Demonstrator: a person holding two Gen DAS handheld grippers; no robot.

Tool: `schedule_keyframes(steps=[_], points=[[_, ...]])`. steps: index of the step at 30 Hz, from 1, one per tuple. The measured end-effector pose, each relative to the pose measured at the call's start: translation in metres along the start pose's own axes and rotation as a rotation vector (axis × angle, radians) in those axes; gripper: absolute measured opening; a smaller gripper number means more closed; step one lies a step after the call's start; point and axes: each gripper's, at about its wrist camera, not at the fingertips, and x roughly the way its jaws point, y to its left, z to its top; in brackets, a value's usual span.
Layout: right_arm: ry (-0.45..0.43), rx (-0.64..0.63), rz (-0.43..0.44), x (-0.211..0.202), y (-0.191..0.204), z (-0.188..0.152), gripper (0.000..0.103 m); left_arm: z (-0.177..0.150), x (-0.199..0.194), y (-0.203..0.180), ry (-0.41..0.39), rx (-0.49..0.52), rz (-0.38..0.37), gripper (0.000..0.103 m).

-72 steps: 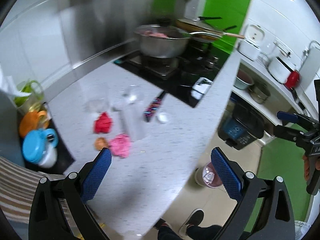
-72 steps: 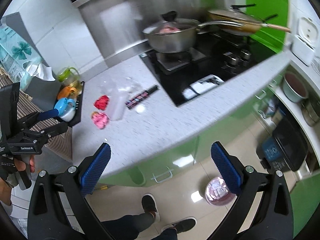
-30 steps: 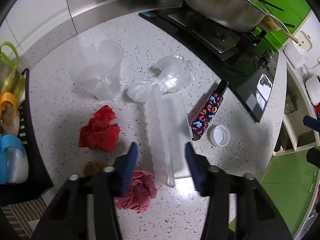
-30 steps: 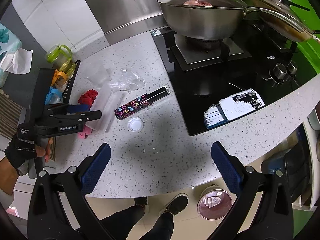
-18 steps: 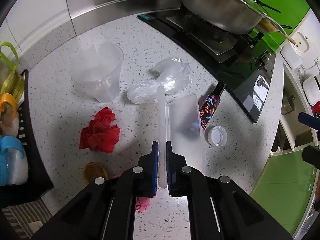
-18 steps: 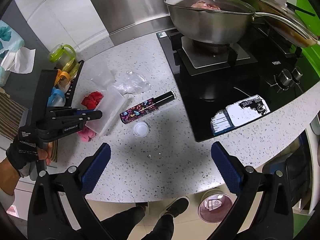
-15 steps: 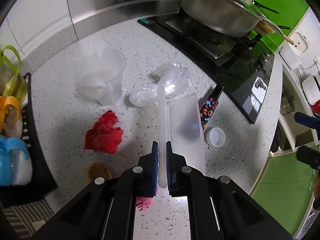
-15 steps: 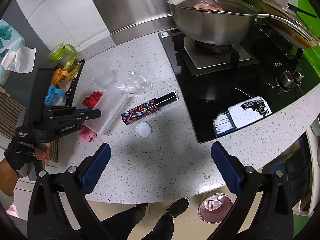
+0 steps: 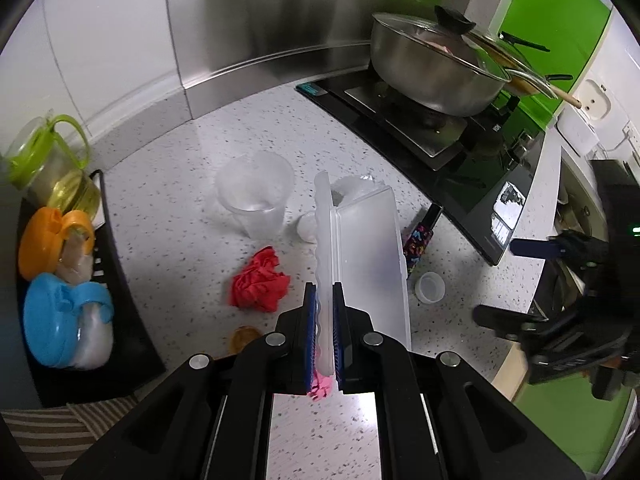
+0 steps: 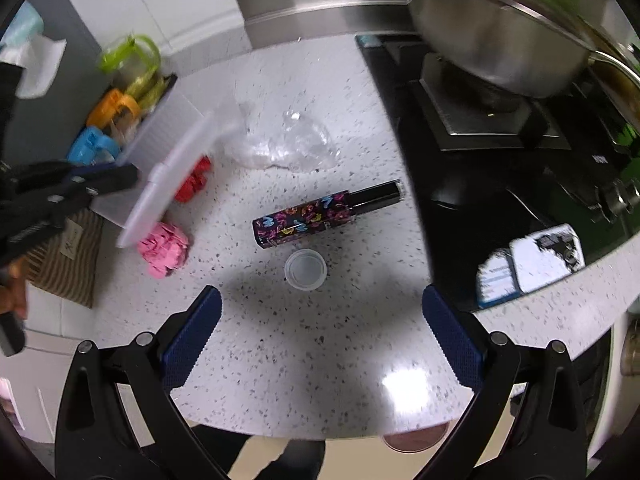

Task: Collect trash
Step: 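Grasp the small white lid with the right gripper, then carry the box and lid to the wastebasket and open the left gripper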

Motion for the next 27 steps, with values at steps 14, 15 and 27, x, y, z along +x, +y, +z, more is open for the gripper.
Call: schedule_keyframes(steps=[14,15,27], points=[[0.143,-0.106,-0.018,0.062,0.016,0.012,0.049,-0.015,-0.001,0.018,0.009,-0.045,0.015,0.008],[0.138,-0.112,-0.022,0.062,0.017,0.013,0.047,-0.016,-0.001,0.020,0.009,-0.050,0.015,0.008],[0.053,-0.079,-0.021,0.028,0.025,0.018,0.032,-0.018,-0.012,0.018,-0.004,-0.027,0.000,0.008]])
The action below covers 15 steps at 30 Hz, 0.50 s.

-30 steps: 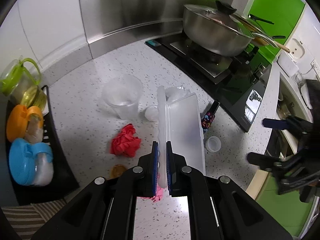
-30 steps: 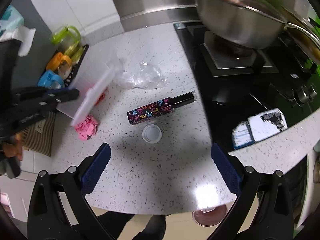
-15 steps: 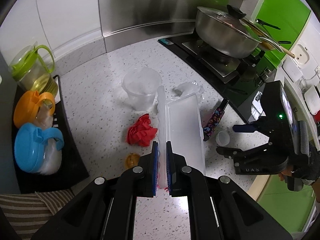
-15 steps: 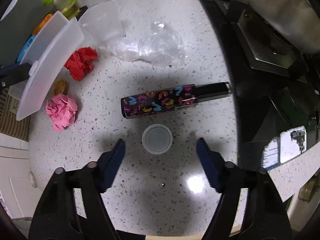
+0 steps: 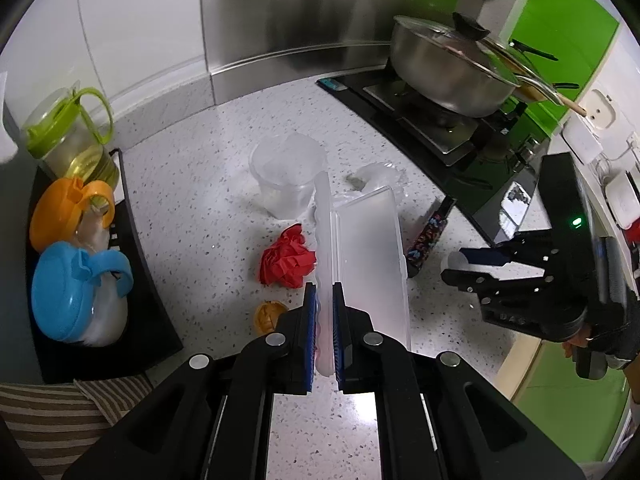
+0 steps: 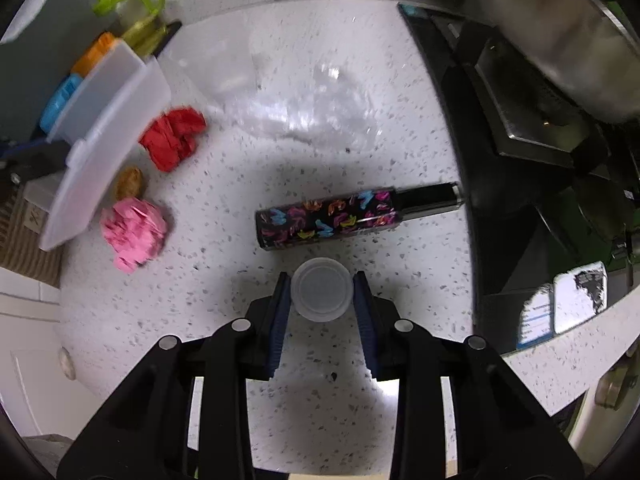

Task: Collect trash
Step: 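Carry the box and lid to the wastebasket and open the left gripper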

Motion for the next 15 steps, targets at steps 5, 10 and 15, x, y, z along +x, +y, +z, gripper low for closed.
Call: schedule_keyframes(steps=[5,10,15], points=[[-0.118,0.079,0.017,-0.056,0.002,-0.013,0.032,0.004,-0.021,-0.011,-0.027,0.070,-0.031,0.008],[-0.224,0.166,-0.004,-0.104,0.002,-0.034,0.032,0.008,-0.043,-0.030,-0.063,0.179,-0.079,0.008],[-0.299,0.299,-0.053,-0.142,0.000,-0.079,0.032,0.009,-0.057,-0.062,-0.078,0.317,-0.154,0.008]])
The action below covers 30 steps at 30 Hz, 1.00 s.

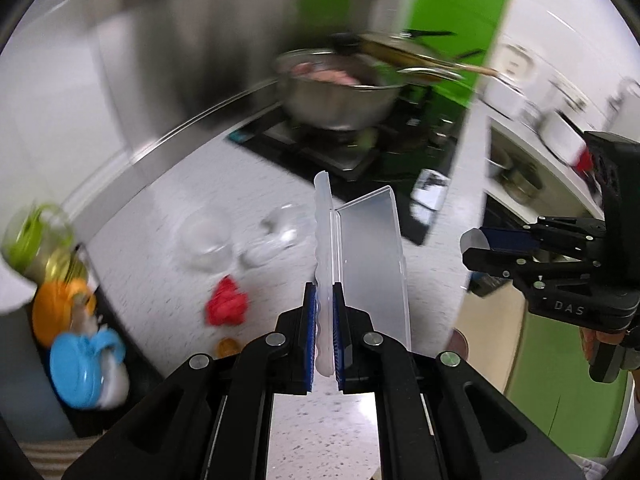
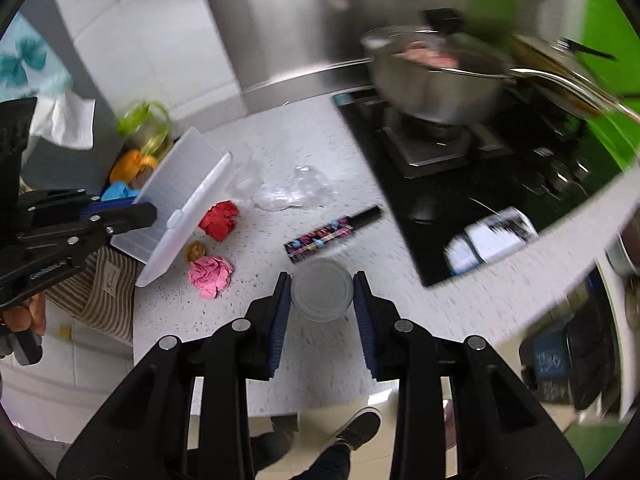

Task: Collect trash
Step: 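Carry the box and lid to the wastebasket and open the left gripper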

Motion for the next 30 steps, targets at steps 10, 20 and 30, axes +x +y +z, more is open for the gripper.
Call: schedule_keyframes(steps=[10,20,30], points=[[-0.079,0.251,-0.192,-0.088,-0.070,-0.093,0.032,0.014,0.011,-0.105,-0.013,0.216,-0.165,0.008],[-0.077,0.414,-0.290,-0.129,-0.169,-0.192,0.032,-0.009,0.052,-0.246,0.050,0.335,-0.266,0.008],[-0.018,0.485,-0.296,-0.102,-0.243,-0.269,0.032,-0.051,0.144,-0.328,0.134,0.411,-0.298,0.008]])
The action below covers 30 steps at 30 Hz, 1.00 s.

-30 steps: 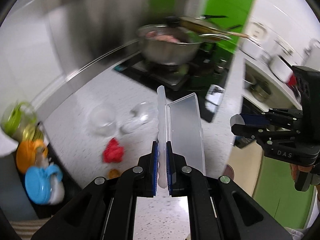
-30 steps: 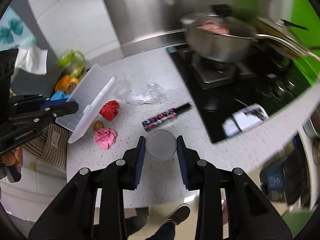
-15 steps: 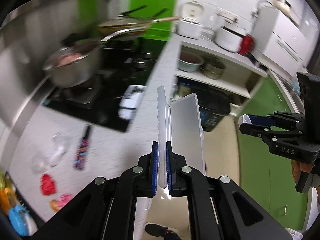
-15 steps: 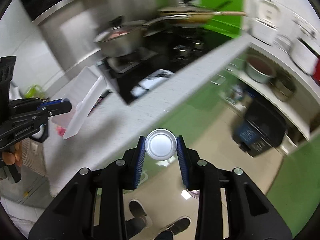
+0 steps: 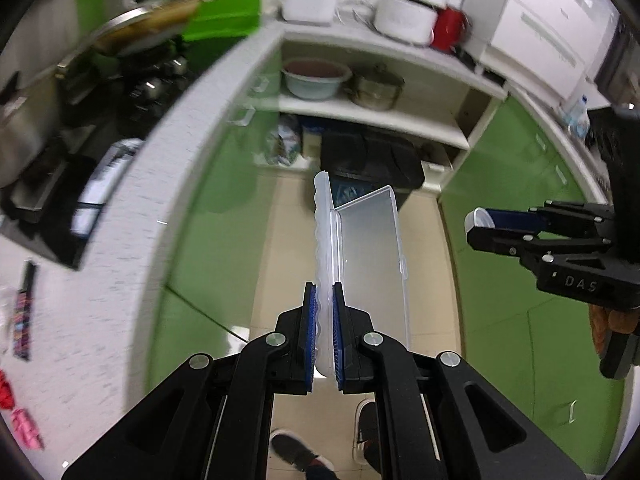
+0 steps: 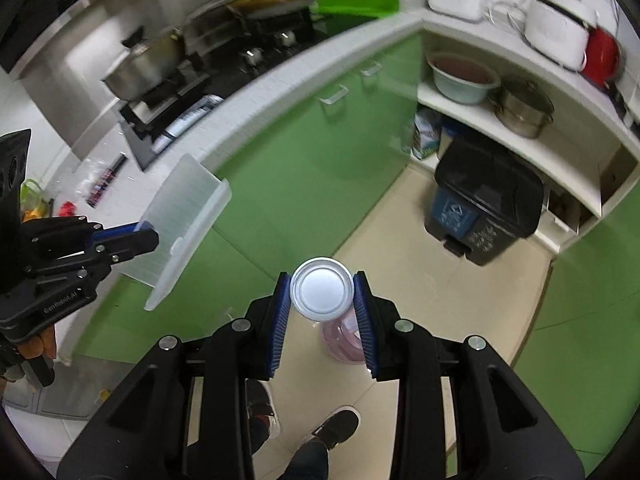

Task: Collect trash
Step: 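Carry the box and lid to the wastebasket and open the left gripper, then open the right gripper to drop the white lid into the wastebasket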

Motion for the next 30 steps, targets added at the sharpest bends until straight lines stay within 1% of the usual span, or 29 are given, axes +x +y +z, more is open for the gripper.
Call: schedule_keyframes(steps=[5,9,13,16,21,23,24,25,26,30], points=[[0.014,0.067,-0.031,0.055,-0.035,-0.030,0.032,-0.015,0.068,-0.005,0.055,0.042,-0.027,0.008],[0.019,0.130,-0.040,0.102,-0.059,-0.051,0.032,-0.035,0.141,0.000,0.106,0.063,-0.055,0.008],[0.022,0.164,-0.046,0.145,-0.078,-0.075,0.032,-0.052,0.201,-0.001,0.139,0.089,-0.071,0.008],[0.029,0.173,-0.051,0.170,-0.089,-0.091,0.032,-0.061,0.236,-0.003,0.157,0.104,-0.079,0.008],[0.032,0.193,-0.056,0.195,-0.102,-0.107,0.032,-0.071,0.271,-0.005,0.173,0.107,-0.098,0.009],[0.034,0.200,-0.056,0.200,-0.106,-0.110,0.032,-0.072,0.277,-0.005,0.162,0.100,-0.098,0.027],[0.036,0.204,-0.056,0.203,-0.107,-0.113,0.032,-0.072,0.278,-0.004,0.156,0.097,-0.095,0.055],[0.039,0.205,-0.055,0.206,-0.108,-0.115,0.032,-0.072,0.279,-0.002,0.147,0.087,-0.096,0.096],[0.040,0.204,-0.055,0.206,-0.108,-0.115,0.032,-0.072,0.279,-0.001,0.134,0.078,-0.107,0.098],[0.043,0.204,-0.048,0.208,-0.105,-0.116,0.032,-0.073,0.280,-0.001,0.134,0.080,-0.099,0.098]])
